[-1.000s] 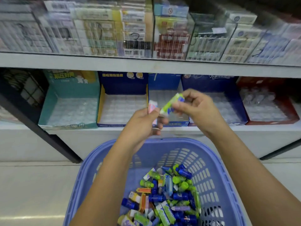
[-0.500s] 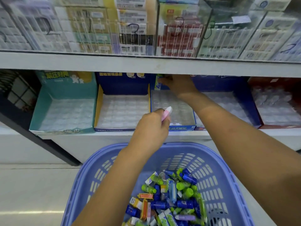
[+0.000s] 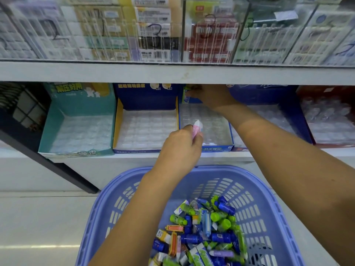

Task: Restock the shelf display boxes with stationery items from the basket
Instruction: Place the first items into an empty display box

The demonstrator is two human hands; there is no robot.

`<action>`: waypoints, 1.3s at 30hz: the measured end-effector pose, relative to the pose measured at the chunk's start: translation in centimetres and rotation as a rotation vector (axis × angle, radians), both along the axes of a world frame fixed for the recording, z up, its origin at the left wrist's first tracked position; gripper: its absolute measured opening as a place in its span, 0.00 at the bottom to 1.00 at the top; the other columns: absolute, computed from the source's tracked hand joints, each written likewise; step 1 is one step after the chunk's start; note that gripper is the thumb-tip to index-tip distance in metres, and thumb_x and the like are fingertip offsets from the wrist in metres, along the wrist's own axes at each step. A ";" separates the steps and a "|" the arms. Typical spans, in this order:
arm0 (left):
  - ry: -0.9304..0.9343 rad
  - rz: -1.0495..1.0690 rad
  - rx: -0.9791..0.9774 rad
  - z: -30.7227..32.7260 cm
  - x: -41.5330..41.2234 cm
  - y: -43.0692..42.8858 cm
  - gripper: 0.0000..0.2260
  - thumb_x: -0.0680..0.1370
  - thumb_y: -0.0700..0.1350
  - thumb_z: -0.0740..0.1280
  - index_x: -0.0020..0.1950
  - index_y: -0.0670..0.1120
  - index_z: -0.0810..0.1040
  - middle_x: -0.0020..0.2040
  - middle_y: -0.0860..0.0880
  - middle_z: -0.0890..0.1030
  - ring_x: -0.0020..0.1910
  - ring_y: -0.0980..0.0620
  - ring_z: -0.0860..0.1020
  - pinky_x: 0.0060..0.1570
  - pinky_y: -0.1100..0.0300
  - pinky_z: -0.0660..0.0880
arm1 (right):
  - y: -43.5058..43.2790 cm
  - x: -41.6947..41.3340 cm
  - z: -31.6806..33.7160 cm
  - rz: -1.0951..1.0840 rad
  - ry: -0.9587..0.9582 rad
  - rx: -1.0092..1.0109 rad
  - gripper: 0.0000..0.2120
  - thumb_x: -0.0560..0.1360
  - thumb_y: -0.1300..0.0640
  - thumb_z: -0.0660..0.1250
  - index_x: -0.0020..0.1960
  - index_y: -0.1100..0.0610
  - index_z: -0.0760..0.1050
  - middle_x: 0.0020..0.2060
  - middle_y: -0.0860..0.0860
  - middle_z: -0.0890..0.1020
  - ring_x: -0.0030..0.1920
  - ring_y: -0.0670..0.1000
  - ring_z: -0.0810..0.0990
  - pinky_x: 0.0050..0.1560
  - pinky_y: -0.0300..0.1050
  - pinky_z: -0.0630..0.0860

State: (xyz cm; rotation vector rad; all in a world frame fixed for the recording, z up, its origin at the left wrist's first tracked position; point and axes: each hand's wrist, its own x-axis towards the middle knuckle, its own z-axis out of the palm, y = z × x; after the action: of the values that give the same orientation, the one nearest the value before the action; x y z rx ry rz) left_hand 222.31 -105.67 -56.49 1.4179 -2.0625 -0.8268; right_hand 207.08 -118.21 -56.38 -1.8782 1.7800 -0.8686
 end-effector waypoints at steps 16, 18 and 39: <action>0.975 0.182 0.775 2.6 -0.4 -0.6 0.07 0.81 0.40 0.56 0.52 0.40 0.73 0.54 0.37 0.81 0.55 0.44 0.80 0.51 0.56 0.78 | 11.4 -0.6 2.0 0.102 -0.017 -0.265 0.17 0.71 0.68 0.67 0.58 0.56 0.78 0.49 0.50 0.79 0.46 0.47 0.79 0.50 0.39 0.76; 1.102 0.119 0.881 2.8 -0.4 -0.5 0.12 0.81 0.40 0.55 0.59 0.36 0.72 0.56 0.35 0.80 0.56 0.41 0.79 0.53 0.54 0.77 | 14.6 -0.6 2.2 0.216 -0.028 -0.323 0.17 0.69 0.70 0.69 0.56 0.57 0.78 0.49 0.51 0.78 0.48 0.45 0.78 0.51 0.36 0.76; -0.349 -0.292 -0.101 -3.0 -1.9 1.3 0.26 0.82 0.47 0.57 0.78 0.45 0.52 0.79 0.47 0.50 0.77 0.51 0.49 0.74 0.61 0.42 | 2.6 -3.8 0.3 -0.219 0.014 -0.017 0.13 0.77 0.50 0.65 0.53 0.60 0.78 0.53 0.55 0.81 0.50 0.47 0.75 0.42 0.31 0.63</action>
State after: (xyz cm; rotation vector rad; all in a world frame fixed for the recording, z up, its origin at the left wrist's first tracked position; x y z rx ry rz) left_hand 220.42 -104.36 -59.48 1.2964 -2.5833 -0.6044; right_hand 203.23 -115.59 -56.09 -1.7258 2.0205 -0.9508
